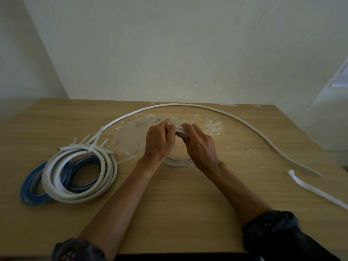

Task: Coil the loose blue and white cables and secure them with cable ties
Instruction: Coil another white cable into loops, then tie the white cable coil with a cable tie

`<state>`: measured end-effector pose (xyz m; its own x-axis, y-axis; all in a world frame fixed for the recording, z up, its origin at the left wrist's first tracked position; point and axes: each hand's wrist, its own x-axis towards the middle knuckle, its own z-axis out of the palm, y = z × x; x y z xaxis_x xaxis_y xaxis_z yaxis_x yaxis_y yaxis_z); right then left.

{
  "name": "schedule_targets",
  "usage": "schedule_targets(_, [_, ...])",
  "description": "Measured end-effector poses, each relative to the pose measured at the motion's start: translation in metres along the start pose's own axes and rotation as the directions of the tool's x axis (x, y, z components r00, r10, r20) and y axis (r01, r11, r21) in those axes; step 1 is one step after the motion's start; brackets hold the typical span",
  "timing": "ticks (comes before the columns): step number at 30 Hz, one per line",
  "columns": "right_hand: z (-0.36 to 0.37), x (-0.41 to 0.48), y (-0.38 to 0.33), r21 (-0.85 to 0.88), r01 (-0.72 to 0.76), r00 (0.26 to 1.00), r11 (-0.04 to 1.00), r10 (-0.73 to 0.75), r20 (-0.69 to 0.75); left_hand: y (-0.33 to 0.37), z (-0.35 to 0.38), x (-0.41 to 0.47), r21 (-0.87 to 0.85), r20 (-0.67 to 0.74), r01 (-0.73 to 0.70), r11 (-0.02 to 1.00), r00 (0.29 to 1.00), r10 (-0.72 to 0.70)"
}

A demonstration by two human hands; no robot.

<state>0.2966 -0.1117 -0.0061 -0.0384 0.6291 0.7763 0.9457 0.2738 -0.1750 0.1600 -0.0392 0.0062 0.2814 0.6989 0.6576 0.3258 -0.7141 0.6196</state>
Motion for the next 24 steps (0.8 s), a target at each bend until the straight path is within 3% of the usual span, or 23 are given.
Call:
schedule_targets(5, [0.004,-0.008,0.005,-0.032,0.018,1.000,0.999,-0.019,-0.017,0.008,-0.002,0.005,0.193,0.165,0.085,0.977,0.979,-0.118])
schedule_targets(10, [0.003,-0.007,0.008,0.089,-0.039,0.999,0.995,0.041,-0.022,0.018,0.005,0.004,0.154,0.060,0.055,0.987,0.996,-0.065])
schedule_targets(15, [-0.022,-0.006,0.014,0.159,-0.149,0.986,0.976,0.134,0.100,0.025,0.013,0.010,0.127,0.128,0.053,0.990,0.989,-0.069])
schedule_targets(18, [-0.052,-0.013,0.025,0.150,-0.253,0.954,0.956,0.220,0.203,0.041,0.033,0.005,0.094,0.178,0.062,0.994,0.981,-0.078])
schedule_targets(24, [-0.115,-0.040,0.054,0.180,-0.450,0.876,0.875,0.394,0.276,0.091,0.085,-0.005,0.025,0.296,0.131,0.991,0.946,-0.132])
